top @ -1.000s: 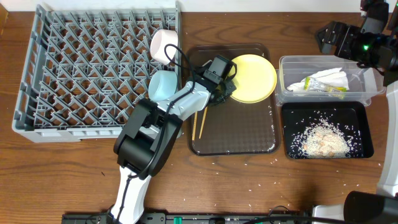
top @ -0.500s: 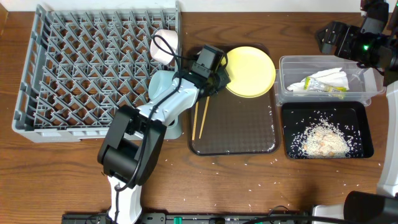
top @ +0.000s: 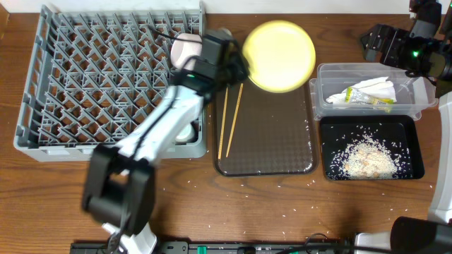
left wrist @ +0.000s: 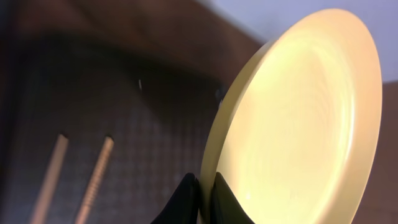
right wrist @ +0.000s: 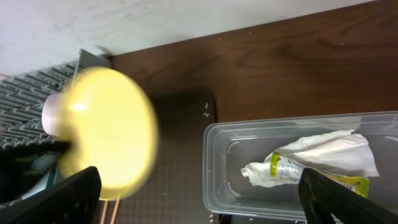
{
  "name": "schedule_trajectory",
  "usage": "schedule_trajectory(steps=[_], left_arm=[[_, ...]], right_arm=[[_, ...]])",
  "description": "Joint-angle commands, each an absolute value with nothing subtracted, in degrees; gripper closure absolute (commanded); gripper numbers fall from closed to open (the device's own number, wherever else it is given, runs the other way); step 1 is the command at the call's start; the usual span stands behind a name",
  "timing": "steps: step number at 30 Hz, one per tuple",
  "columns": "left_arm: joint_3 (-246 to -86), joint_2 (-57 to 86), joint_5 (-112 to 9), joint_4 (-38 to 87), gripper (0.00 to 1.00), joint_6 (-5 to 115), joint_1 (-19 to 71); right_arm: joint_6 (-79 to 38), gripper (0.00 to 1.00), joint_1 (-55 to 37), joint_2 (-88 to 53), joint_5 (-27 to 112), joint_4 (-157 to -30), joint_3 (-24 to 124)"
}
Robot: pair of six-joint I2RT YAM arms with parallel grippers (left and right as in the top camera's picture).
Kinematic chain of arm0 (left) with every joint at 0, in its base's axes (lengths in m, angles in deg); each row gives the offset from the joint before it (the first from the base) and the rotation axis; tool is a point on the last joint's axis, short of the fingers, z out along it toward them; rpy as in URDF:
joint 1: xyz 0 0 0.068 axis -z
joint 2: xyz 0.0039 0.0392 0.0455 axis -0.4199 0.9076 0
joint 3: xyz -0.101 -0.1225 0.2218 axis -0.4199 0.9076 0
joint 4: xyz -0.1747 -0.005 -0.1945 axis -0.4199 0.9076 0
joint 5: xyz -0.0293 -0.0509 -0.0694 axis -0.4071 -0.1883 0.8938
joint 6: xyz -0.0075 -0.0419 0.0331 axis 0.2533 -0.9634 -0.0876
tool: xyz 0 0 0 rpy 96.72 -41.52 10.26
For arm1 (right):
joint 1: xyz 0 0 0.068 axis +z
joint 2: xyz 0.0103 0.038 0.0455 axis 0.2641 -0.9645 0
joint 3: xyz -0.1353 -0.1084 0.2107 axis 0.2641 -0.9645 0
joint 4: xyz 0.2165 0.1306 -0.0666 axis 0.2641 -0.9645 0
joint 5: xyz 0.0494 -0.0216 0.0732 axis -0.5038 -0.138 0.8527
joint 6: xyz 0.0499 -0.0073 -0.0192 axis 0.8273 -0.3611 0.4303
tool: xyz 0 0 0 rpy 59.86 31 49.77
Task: Sort waste into correct bins and load items into the dishwasher
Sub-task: 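Carry the yellow plate left and lower it into the dish rack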
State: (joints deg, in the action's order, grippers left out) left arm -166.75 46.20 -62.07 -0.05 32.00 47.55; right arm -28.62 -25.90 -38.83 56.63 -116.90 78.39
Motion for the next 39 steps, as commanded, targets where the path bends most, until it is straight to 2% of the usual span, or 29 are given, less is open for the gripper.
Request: schedule_trajectory(steps=[1, 14, 21, 31, 39], left_arm=[[-166.86, 41.07, -61.39, 1.94, 0.93, 36.4, 42.91], [-166.86, 32.61, -61.41, 13.1, 0.93, 45.97, 24.57], [-166.84, 32.63, -65.13, 13.67, 0.93, 50.76, 17.25], [-166.84, 32.69, -77.17, 13.52, 0.93, 59.43, 14.13], [-164.41, 32.76, -82.68, 10.07, 0.93, 60.37, 14.06]], right_arm=[[-27.96, 0.01, -26.25, -38.46, 56.87, -116.99, 78.44], [-27.96, 0.01, -26.25, -38.46, 56.87, -116.99, 78.44], [-27.96, 0.01, -26.25, -38.46, 56.87, -116.99, 78.44], [-27.96, 0.01, -26.25, -38.46, 56.87, -116.99, 78.44], [-27.96, 0.01, -26.25, -38.46, 56.87, -116.99, 78.44]])
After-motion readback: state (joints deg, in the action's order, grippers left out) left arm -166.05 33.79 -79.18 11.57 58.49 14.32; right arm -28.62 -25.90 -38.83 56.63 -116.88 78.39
